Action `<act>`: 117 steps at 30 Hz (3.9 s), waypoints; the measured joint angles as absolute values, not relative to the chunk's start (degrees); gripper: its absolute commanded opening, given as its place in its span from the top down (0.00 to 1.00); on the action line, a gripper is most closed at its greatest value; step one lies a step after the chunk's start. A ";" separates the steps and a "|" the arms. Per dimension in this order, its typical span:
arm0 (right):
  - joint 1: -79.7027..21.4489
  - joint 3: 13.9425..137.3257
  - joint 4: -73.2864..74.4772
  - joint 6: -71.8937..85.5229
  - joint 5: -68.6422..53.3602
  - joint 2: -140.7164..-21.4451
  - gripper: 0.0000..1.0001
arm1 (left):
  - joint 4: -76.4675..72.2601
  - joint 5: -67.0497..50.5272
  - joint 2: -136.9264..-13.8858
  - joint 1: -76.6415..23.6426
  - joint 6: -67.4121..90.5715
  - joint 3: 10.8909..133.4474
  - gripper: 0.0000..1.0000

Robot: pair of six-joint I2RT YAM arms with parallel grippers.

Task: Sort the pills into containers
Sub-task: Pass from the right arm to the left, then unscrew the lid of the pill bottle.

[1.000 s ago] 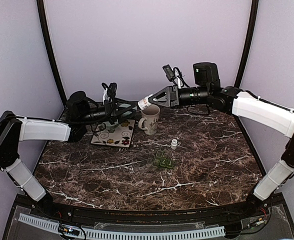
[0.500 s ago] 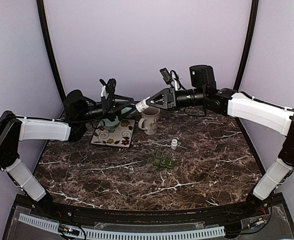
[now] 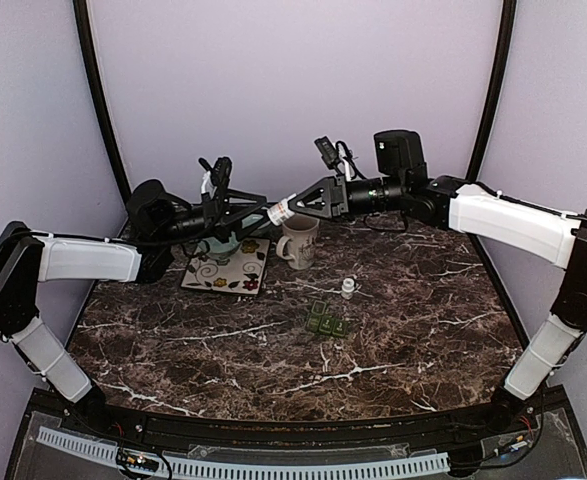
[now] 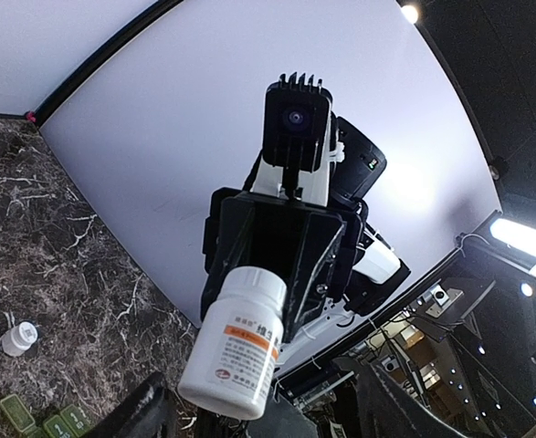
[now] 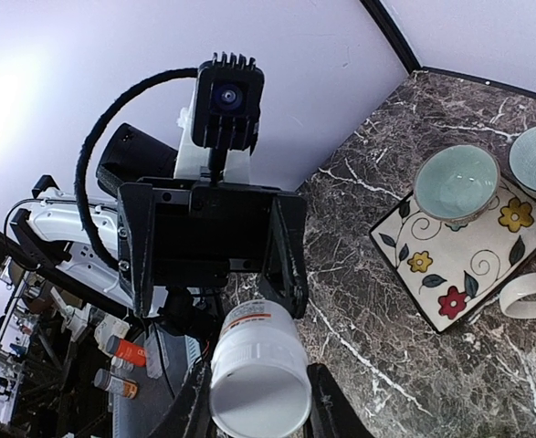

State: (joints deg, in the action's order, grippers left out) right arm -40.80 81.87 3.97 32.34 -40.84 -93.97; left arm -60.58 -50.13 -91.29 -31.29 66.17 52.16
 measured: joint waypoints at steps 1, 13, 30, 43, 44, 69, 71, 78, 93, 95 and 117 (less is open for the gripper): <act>-40.80 81.84 3.84 32.40 -40.99 -93.97 1.00 | -60.27 -50.13 -91.29 -31.29 65.93 52.16 0.29; -40.80 81.84 0.69 34.74 -42.85 -94.37 1.00 | -60.97 -50.17 -93.23 -31.29 66.17 52.16 0.29; -40.80 81.80 -4.62 37.82 -44.36 -96.92 1.00 | -63.64 -50.41 -94.43 -31.29 68.01 53.34 0.37; -40.32 81.60 -7.70 39.64 -45.12 -98.17 1.00 | -64.40 -50.65 -95.04 -31.29 68.73 54.39 0.44; -40.21 81.45 -8.03 39.81 -45.17 -98.21 1.00 | -64.60 -50.63 -95.04 -31.29 68.79 54.39 0.43; -39.94 80.18 -13.72 42.81 -45.25 -99.35 1.00 | -65.98 -50.72 -95.90 -31.29 70.13 54.39 0.55; -39.94 80.18 -13.78 42.81 -45.36 -99.35 1.00 | -65.95 -50.63 -96.01 -31.29 70.13 54.39 0.59; -39.94 80.18 -13.87 42.98 -45.56 -99.35 1.00 | -66.41 -50.54 -96.36 -31.27 69.10 54.39 0.82; -39.70 79.24 -10.90 40.29 -45.93 -98.87 0.70 | -65.47 -53.04 -97.62 -31.11 66.35 54.52 0.94; -39.64 79.07 -10.24 39.59 -46.04 -98.67 0.63 | -64.38 -53.47 -97.62 -31.11 65.14 54.89 0.94; -37.87 75.57 -2.33 35.70 -45.63 -93.97 0.42 | -56.69 -55.53 -97.62 -30.00 58.39 55.70 1.00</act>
State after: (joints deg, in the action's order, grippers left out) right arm -37.87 75.57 -2.33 35.70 -45.63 -93.97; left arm -56.69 -55.53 -97.62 -30.00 58.39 55.70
